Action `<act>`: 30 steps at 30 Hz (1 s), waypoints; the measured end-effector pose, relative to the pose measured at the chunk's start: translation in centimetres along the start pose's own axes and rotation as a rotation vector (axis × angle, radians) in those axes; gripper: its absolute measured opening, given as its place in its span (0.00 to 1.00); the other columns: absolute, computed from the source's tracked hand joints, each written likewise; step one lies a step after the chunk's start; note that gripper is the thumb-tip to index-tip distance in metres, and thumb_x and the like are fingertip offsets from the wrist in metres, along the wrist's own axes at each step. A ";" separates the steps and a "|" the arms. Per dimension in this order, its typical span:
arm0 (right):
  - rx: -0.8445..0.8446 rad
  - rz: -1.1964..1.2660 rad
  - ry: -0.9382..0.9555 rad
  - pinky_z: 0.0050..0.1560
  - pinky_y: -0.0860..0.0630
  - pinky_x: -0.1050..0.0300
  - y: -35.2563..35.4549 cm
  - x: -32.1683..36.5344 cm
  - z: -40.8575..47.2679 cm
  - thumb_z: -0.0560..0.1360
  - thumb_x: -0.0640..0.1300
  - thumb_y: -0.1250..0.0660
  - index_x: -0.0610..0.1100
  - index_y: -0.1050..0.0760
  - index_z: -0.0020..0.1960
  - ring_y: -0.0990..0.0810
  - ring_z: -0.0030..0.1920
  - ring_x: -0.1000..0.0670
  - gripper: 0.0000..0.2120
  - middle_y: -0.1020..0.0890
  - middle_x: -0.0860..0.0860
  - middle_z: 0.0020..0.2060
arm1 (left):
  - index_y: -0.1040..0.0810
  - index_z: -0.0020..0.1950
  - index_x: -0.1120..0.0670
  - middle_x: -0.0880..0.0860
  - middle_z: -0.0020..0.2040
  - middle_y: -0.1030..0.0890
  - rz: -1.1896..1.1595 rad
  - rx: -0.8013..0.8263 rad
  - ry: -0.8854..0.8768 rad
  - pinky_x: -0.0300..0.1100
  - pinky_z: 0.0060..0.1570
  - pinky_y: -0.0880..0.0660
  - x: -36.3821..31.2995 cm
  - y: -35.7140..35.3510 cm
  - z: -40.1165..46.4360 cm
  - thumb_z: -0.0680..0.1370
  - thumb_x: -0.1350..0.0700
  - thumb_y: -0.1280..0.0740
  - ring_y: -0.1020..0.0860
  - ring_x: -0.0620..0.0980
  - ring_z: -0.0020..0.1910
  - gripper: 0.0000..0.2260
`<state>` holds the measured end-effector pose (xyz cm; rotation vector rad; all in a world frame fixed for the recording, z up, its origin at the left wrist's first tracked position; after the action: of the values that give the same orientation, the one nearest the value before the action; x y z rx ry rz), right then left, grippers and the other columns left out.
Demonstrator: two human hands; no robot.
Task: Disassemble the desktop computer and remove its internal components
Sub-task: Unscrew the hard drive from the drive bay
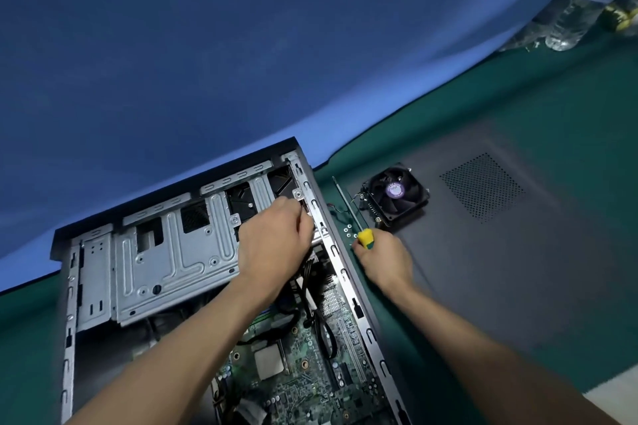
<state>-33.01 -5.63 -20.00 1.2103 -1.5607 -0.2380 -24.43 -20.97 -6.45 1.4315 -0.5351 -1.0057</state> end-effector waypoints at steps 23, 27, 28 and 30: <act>0.033 0.140 0.075 0.33 0.27 0.59 6.6 4.1 -2.9 0.76 0.53 0.34 0.48 0.30 0.35 0.20 0.25 0.53 0.15 0.21 0.50 0.25 | 0.33 0.62 0.52 0.47 0.34 0.24 -0.224 0.010 0.009 0.36 0.27 0.34 -0.2 1.0 0.6 0.80 0.46 0.45 0.26 0.44 0.27 0.14; 0.046 -0.065 0.173 0.33 0.32 0.56 9.9 7.5 -4.1 0.76 0.56 0.35 0.48 0.33 0.32 0.28 0.27 0.50 0.19 0.25 0.50 0.26 | 0.43 0.74 0.48 0.51 0.49 0.22 -0.147 -0.021 -0.172 0.43 0.30 0.32 -3.2 3.7 2.0 0.80 0.49 0.42 0.25 0.52 0.31 0.23; 0.075 -0.091 0.193 0.33 0.30 0.56 10.1 8.3 -4.5 0.76 0.56 0.35 0.47 0.32 0.33 0.28 0.28 0.50 0.17 0.23 0.49 0.28 | 0.43 0.74 0.47 0.52 0.51 0.23 -0.089 -0.031 -0.207 0.44 0.29 0.33 -3.7 4.3 2.1 0.80 0.49 0.42 0.24 0.53 0.33 0.23; 0.126 -0.139 0.225 0.35 0.27 0.55 10.1 9.9 -5.5 0.75 0.55 0.34 0.48 0.30 0.35 0.27 0.29 0.50 0.15 0.20 0.48 0.31 | 0.38 0.72 0.47 0.51 0.51 0.24 -0.001 -0.050 -0.272 0.43 0.28 0.34 -4.3 5.2 1.8 0.81 0.48 0.42 0.23 0.54 0.35 0.19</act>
<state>-33.10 -6.36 -4.83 1.3961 -1.3145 -0.0906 -26.89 -19.22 -0.11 1.2579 -0.7017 -1.2151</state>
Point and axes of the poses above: each hand's wrist, its own z-axis towards the middle knuckle, its own y-axis out of the back of the hand, x = y × z, the point moved 10 cm from there along z, towards the middle knuckle
